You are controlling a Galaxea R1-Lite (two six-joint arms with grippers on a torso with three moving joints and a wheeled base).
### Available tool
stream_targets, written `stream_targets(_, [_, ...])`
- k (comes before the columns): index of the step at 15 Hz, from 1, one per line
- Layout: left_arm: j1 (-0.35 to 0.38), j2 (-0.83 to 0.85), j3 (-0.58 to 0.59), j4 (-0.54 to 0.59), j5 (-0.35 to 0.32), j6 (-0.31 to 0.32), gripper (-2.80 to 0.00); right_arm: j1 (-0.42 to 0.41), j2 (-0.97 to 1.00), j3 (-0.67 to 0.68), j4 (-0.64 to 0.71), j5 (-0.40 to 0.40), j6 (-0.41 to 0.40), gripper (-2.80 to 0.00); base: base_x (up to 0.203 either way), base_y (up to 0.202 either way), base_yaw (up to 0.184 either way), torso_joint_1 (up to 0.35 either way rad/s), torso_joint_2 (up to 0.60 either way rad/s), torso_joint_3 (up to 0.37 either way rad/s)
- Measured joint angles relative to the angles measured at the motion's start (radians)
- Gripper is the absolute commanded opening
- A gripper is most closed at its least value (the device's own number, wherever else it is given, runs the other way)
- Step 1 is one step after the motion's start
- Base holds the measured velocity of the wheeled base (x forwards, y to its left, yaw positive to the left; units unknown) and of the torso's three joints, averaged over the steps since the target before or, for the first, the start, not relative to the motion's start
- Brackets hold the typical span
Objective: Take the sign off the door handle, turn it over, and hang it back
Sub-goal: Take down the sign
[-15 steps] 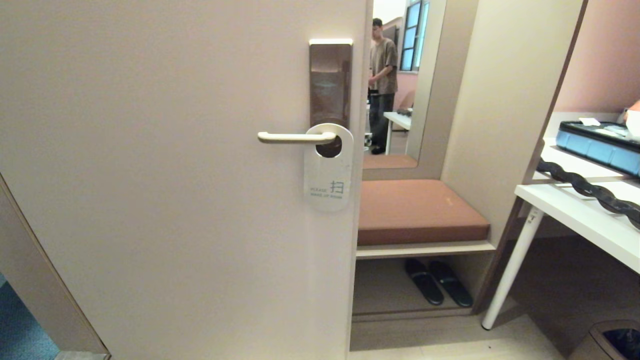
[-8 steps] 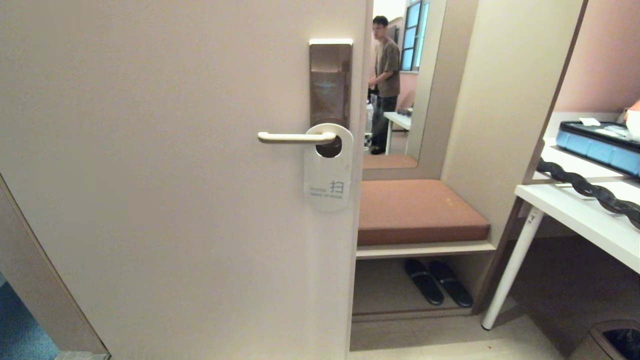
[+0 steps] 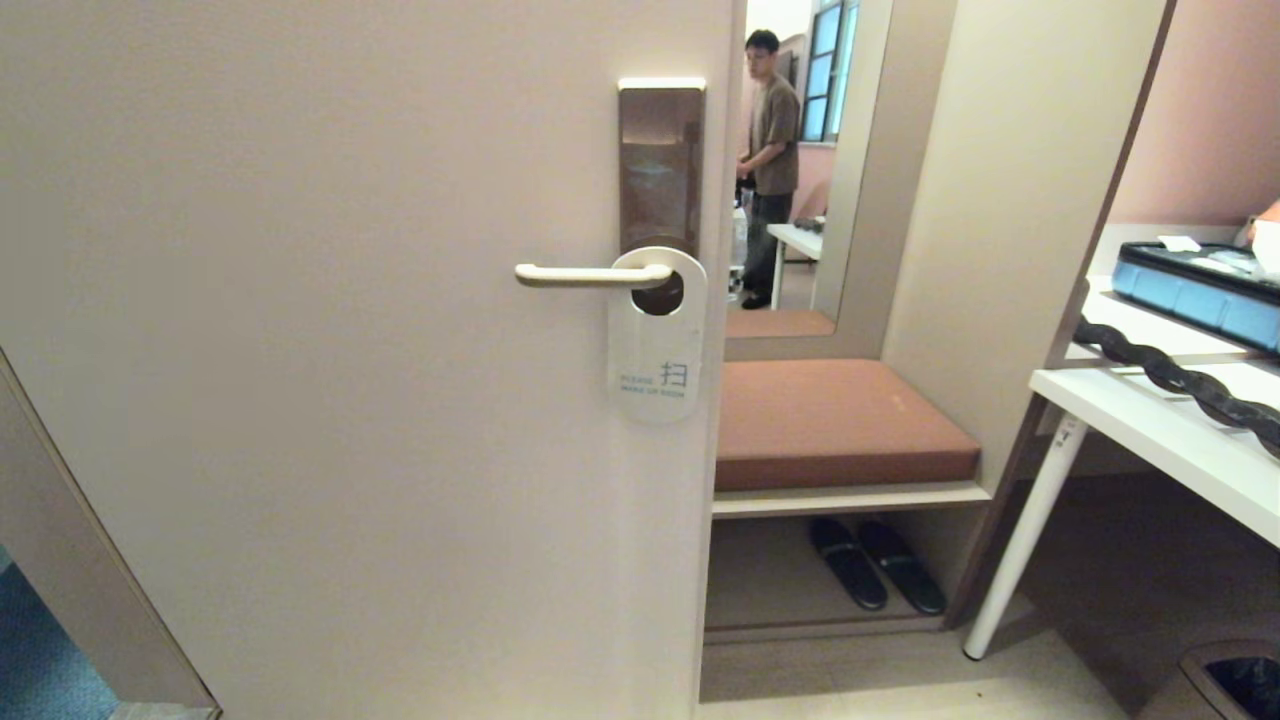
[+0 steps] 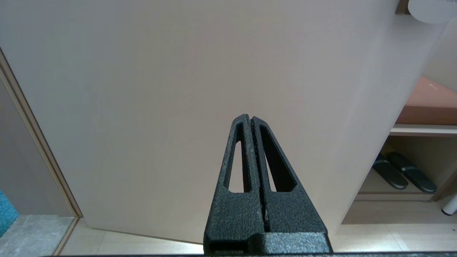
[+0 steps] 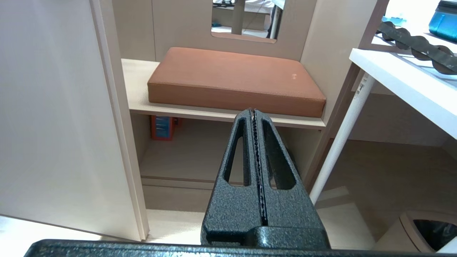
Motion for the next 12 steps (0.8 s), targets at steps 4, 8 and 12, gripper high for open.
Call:
stream_targets(4, [0.000,0.000,0.000,0.000,0.000,0.000,-2.80,0.000,0.000,0.000,0.000,-0.004,0.000,-2.80,0.000,0.000,0.000,0.000,0.00,0.000])
stream_targets(8, [0.000,0.000,0.000,0.000,0.000,0.000,-2.80,0.000,0.000,0.000,-0.001,-0.004,0.001,-2.80,0.000,0.000,0.000,0.000,0.00,0.000])
stream_targets(12, [0.000,0.000,0.000,0.000,0.000,0.000,-2.80,0.000,0.000,0.000,0.000,-0.004,0.001,-2.80,0.000,0.000,0.000,0.000,0.00,0.000])
